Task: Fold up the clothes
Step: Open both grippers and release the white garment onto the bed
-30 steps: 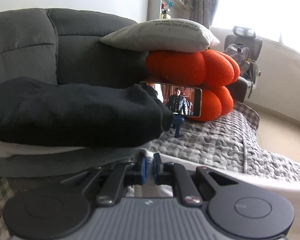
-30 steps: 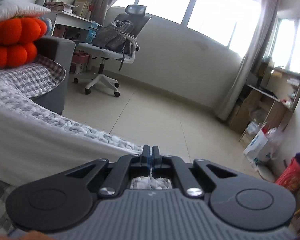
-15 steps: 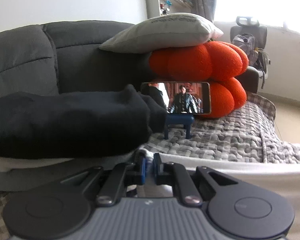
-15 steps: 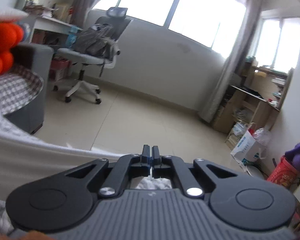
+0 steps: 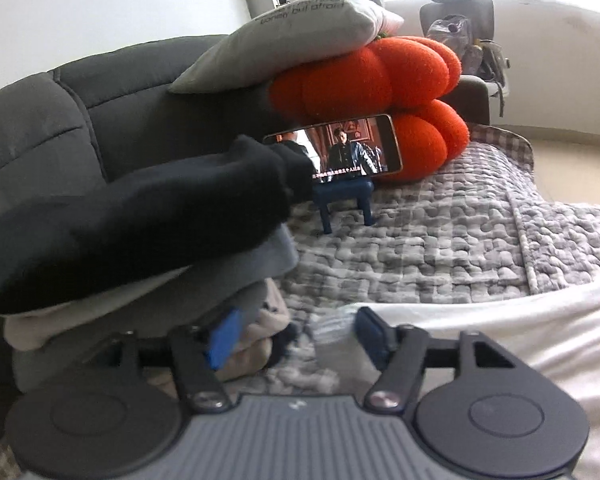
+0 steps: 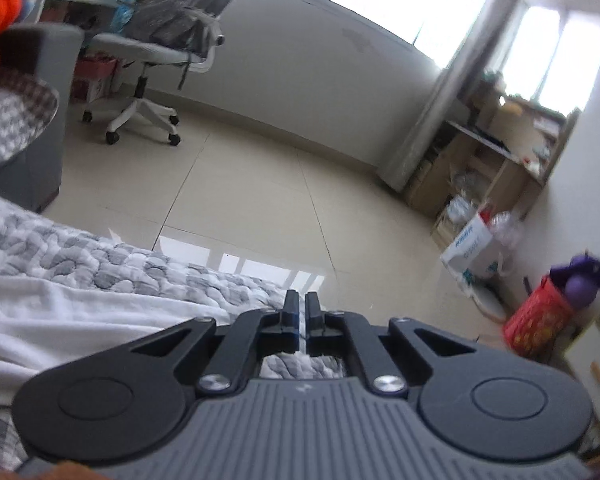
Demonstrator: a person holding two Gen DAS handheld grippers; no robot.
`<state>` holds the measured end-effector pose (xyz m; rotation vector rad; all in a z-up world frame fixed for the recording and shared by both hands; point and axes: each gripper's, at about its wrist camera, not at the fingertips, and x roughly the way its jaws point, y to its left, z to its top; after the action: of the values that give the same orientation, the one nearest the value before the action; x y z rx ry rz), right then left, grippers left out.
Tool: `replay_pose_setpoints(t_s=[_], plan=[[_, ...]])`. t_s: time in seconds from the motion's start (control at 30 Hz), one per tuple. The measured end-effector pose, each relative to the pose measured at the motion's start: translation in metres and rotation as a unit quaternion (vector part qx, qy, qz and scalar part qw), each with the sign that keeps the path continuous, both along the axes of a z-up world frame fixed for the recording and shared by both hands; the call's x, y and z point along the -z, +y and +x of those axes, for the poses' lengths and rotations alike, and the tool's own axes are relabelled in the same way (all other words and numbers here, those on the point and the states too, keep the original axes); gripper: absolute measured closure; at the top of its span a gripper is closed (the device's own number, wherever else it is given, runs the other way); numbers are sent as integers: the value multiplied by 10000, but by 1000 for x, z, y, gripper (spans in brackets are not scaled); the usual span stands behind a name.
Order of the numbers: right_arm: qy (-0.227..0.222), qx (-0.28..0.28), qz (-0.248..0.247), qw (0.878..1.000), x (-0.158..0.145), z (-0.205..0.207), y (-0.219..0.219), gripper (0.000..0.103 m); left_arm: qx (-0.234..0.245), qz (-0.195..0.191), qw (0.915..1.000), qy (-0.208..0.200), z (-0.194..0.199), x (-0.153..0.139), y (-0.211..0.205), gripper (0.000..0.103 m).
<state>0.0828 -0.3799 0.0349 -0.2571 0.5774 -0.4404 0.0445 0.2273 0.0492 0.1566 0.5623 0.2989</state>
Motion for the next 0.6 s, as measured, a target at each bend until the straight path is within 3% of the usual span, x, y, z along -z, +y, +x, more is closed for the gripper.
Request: replay_pose_setpoints(t_s=[0.2,0.4,0.6], plan=[[-45,-180,398,9990,-9,-39,2,93,99,-283,9994,150,-29,-1,12,36],[-102,-431,779,9960,-17,-71,2,92,132,-896,9954,298,-57,-2,21,36],[-10,-1118,1025,9884,-21,-114,30,91,141,-1428,9882,529,-105,2,15,37]])
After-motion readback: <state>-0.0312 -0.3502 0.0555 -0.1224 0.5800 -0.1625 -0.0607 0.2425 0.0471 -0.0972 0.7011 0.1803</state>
